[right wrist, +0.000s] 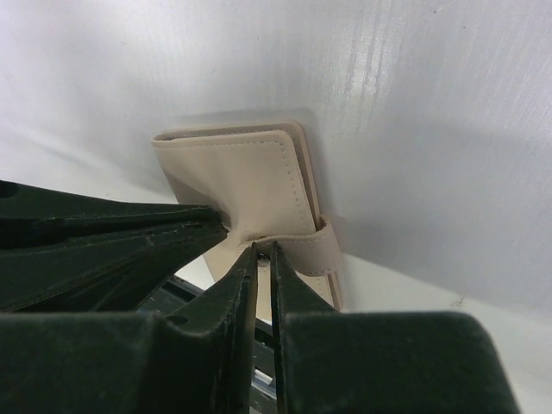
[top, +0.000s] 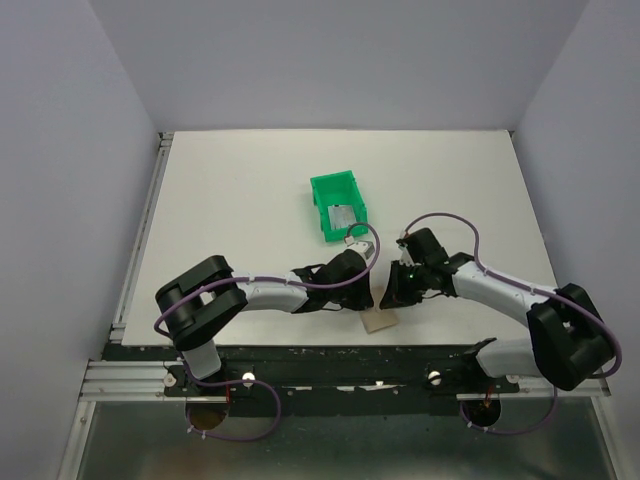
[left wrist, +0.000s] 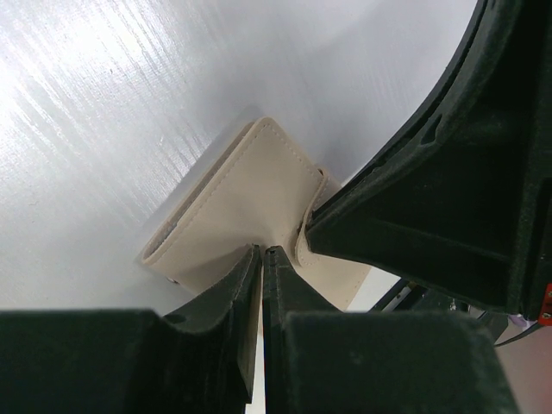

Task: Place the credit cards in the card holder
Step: Close the card holder at the center of the board.

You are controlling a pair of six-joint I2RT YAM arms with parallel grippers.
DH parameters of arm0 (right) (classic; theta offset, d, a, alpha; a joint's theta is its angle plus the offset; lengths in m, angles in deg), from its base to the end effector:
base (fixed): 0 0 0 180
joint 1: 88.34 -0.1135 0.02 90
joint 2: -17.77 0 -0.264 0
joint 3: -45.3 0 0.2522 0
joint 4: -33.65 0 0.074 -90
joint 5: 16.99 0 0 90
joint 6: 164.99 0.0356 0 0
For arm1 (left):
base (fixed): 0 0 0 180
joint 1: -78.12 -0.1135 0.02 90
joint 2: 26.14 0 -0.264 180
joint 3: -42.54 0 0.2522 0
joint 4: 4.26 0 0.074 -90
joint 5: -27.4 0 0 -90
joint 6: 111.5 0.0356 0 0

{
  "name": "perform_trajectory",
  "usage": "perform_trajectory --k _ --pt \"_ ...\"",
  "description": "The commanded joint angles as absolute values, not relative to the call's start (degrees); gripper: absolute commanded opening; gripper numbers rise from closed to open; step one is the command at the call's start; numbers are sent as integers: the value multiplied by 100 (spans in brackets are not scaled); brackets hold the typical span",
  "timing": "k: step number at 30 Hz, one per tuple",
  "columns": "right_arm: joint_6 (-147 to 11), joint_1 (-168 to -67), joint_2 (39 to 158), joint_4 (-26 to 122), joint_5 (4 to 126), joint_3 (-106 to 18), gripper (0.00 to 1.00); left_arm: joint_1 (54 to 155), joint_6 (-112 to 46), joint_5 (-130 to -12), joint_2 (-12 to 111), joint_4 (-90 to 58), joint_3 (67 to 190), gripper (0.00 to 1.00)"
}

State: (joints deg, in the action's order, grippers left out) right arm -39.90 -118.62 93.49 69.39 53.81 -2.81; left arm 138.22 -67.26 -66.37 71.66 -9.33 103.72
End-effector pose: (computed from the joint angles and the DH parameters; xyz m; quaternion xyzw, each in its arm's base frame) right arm 0.1898 0.1244 0.1563 0.0019 0.9602 0.2593 0.1036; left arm 0.1675 -0.2959 0.1518 0.1272 0.9031 -0.3444 0.2226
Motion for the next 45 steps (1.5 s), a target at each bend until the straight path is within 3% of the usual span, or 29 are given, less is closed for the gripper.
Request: perform_trajectory --k 1,23,45 --pt "-4062 -11954 9546 7158 5771 -493 18 13842 -6729 -6840 7344 -1081 10438 18" --pt "-3342 -12912 10187 8037 7494 -1074 17 13850 -6747 -6884 7353 -976 10342 18" --pt "-2964 -13070 10811 7563 7916 -652 8 13833 -6791 -6910 7397 -941 10289 17"
